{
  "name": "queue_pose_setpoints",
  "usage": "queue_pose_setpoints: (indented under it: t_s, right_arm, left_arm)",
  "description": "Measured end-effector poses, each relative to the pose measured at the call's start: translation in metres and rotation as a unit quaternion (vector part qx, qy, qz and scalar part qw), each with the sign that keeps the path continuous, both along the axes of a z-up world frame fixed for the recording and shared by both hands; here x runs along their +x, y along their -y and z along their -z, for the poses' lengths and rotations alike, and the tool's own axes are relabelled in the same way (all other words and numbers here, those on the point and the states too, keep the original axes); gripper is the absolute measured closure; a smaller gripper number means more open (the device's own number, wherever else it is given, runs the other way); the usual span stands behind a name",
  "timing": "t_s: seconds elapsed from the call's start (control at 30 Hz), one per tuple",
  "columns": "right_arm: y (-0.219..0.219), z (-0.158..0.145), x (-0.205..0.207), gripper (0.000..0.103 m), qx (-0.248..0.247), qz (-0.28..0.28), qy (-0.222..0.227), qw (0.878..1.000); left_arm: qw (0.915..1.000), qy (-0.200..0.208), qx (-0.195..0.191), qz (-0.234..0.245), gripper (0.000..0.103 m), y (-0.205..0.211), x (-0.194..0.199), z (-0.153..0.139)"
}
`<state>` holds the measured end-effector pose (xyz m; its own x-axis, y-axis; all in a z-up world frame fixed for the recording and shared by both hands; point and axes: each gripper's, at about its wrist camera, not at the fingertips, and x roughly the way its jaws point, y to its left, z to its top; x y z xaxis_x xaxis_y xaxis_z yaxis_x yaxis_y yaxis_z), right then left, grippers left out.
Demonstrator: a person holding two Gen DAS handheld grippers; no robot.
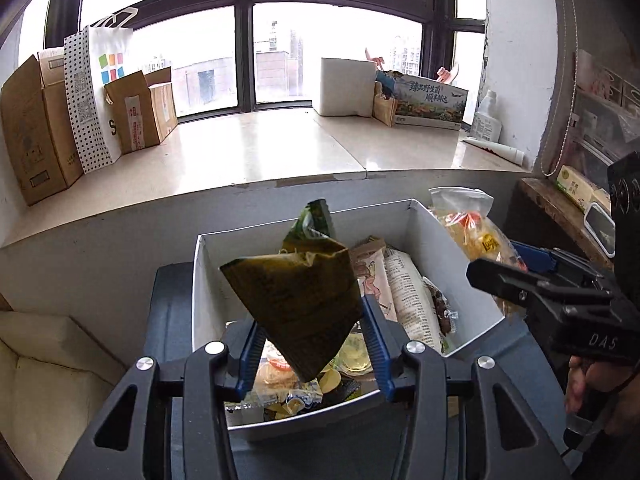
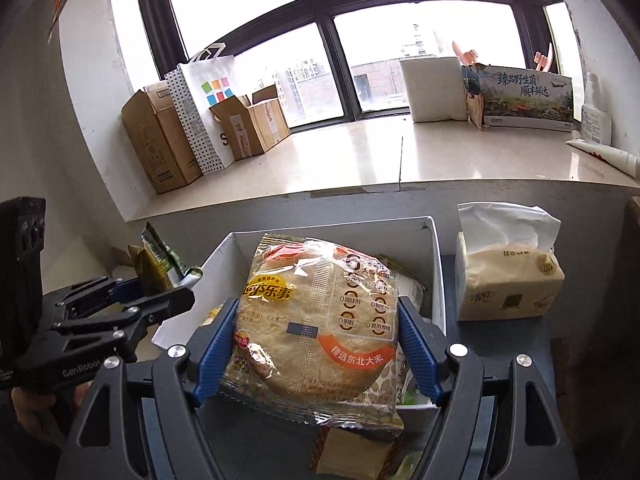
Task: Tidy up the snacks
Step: 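Drop the bread pack and yellow chip bag into the white box, open both tools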
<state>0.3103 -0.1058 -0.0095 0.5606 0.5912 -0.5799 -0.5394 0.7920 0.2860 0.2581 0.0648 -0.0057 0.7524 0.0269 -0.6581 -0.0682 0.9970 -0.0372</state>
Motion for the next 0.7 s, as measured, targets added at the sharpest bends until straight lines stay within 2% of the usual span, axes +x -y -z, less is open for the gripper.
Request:
queue_pose_setpoints:
  t_s: [0.07,0.1,0.13,0.17,0.23,0.3,0.33,0.5,0.6,0.7]
  right_arm:
    - [-0.001,0.002,0.019,0.023,0.007,0.002,-0.009,1.0]
    - [-0.002,0.004,0.027,0.023,0.007,0.004,-0.021,1.0]
    - [-0.001,0.006,0.034,0.019,0.014,0.008,-0.032,0.999]
    - [0.001,0.009,0.041,0.014,0.029,0.01,-0.047,0.998]
    - [0.004,0.017,0.049,0.013,0.05,0.021,-0.088,0.995]
    - [0.006,0.021,0.049,0.006,0.057,0.026,-0.106,0.992]
    - [0.006,0.023,0.047,0.0,0.054,0.024,-0.104,0.993]
    - [0.003,0.02,0.034,0.0,0.028,0.022,-0.078,0.996]
    - [0.003,0.013,0.028,0.0,0.017,0.018,-0.07,0.997]
    - [0.009,-0.002,0.014,0.0,0.031,0.01,-0.051,0.998]
  left_arm:
    - [1.0,-0.007,-0.005,-0.004,0.034,-0.007,0.007,0.007]
    - [0.9999,-0.012,-0.005,-0.011,0.012,-0.01,0.009,0.01]
    - [0.9997,-0.018,-0.008,-0.014,0.0,-0.013,0.011,0.013]
    - [0.9997,-0.017,-0.012,-0.014,0.0,-0.015,0.01,0.014]
    - [0.9997,-0.02,-0.013,-0.012,0.0,-0.018,0.007,0.014]
    - [0.9997,-0.02,-0.006,-0.015,0.0,-0.019,0.005,0.013]
    - [0.9997,-0.02,-0.007,-0.013,0.0,-0.019,0.004,0.012]
    - [0.9997,-0.013,-0.016,-0.015,0.0,-0.022,-0.002,0.007]
    - [0.9998,-0.012,-0.007,-0.015,0.0,-0.02,-0.005,0.003]
    - [1.0,-0.001,-0.006,-0.008,0.0,-0.017,-0.014,-0.006]
